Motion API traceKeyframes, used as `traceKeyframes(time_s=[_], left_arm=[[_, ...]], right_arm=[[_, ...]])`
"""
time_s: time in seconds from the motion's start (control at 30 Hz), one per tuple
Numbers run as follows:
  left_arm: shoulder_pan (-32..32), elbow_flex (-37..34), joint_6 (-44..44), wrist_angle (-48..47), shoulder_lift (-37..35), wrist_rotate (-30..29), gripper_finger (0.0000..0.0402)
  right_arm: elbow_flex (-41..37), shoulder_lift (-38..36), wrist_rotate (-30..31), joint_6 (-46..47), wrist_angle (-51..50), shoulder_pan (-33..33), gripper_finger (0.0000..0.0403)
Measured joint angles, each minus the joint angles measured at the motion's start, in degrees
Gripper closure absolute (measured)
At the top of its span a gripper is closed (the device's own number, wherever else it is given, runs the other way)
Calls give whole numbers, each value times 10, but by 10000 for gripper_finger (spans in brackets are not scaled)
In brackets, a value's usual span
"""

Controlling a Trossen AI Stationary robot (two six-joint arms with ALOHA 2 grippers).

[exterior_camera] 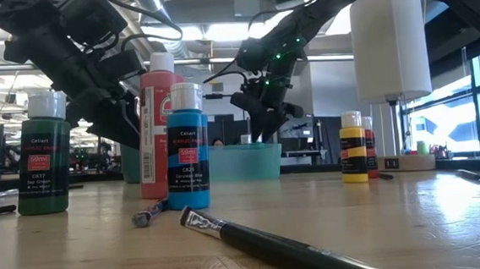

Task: Pick & Place Paint Supplies
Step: Put the top small green paint bottle into the green cup

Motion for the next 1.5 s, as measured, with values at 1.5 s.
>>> traceKeyframes(time_s=[1.5], left_arm=[[0, 0, 0, 0, 0, 0, 190]], right_arm=[[54, -7, -45, -11, -87, 53, 401]])
